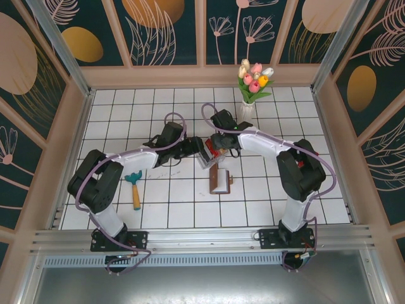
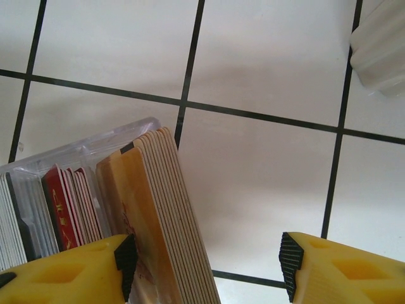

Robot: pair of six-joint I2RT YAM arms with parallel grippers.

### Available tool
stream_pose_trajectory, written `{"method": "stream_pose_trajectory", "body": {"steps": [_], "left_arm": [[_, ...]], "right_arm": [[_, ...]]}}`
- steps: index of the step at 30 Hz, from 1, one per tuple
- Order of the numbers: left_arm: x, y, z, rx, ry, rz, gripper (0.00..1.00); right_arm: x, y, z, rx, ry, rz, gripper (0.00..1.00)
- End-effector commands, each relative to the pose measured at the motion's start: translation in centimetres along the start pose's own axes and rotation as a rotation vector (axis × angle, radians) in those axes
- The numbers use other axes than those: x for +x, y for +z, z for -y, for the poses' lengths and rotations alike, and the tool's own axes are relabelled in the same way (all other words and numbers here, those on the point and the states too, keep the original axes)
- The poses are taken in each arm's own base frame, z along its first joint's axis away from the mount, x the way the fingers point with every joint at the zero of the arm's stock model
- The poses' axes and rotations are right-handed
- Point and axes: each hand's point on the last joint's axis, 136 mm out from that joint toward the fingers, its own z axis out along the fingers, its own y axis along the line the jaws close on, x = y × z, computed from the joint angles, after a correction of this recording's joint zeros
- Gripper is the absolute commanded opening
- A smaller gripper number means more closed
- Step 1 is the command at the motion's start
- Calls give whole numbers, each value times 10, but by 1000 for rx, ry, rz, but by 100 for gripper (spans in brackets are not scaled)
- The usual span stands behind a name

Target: Put the credit cards into the card holder

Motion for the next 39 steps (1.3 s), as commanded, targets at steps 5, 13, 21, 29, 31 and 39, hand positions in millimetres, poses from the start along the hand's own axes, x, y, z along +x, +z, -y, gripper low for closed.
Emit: {"method": "stream_pose_trajectory", "body": {"steps": [5, 13, 21, 29, 31, 39], "left_arm": [[13, 15, -18, -29, -27, -42, 68], [23, 21, -37, -79, -38, -60, 67], [26, 22, -39, -83, -37, -66, 67], [27, 21, -40, -85, -32, -69, 67], [26, 21, -40, -86, -31, -68, 67], [26, 22, -40, -88, -27, -72, 67]], "right_arm": [[-5, -6, 12, 133, -59, 6, 64], [-15, -21, 12, 134, -51, 44, 58], [-16, -22, 12, 133, -53, 40, 47], [-19, -25, 10, 131, -53, 46, 43], [-20, -26, 9, 132, -56, 48, 40], [-21, -27, 7, 128, -58, 49, 32]]}}
